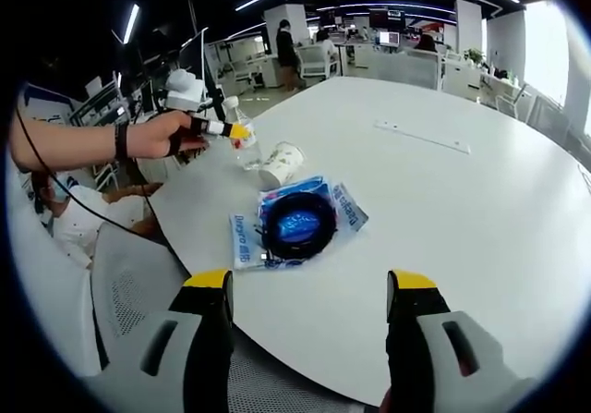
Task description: Arrange the tabletop items into an orderly group along one side of the table until the central work area is clear of visible clutter.
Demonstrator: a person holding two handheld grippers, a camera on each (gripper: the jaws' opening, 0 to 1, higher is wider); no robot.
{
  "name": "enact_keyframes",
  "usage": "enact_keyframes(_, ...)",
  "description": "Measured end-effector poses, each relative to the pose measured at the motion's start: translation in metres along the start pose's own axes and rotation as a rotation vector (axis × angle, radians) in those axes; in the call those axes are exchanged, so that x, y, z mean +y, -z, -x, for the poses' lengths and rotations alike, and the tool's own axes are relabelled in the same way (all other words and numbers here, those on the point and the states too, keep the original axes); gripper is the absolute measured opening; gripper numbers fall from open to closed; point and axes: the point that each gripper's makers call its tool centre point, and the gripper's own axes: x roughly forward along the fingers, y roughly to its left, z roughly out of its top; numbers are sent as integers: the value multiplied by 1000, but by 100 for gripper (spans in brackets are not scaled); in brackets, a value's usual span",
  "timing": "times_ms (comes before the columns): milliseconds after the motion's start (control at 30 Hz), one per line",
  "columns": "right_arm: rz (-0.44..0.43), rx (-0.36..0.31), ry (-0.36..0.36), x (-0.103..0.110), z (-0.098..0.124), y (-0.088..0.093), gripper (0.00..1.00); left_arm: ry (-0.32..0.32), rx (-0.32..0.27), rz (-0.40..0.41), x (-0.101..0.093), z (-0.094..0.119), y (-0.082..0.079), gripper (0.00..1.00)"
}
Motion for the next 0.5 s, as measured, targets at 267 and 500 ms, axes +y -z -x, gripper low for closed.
enact_keyframes(267,-5,-7,10,-4,3,-1,67,-4,2,4,2,1,1,37)
enact_keyframes(500,-15,-15,17,-5,5,0,67,13,16,35,-4,18,24,41)
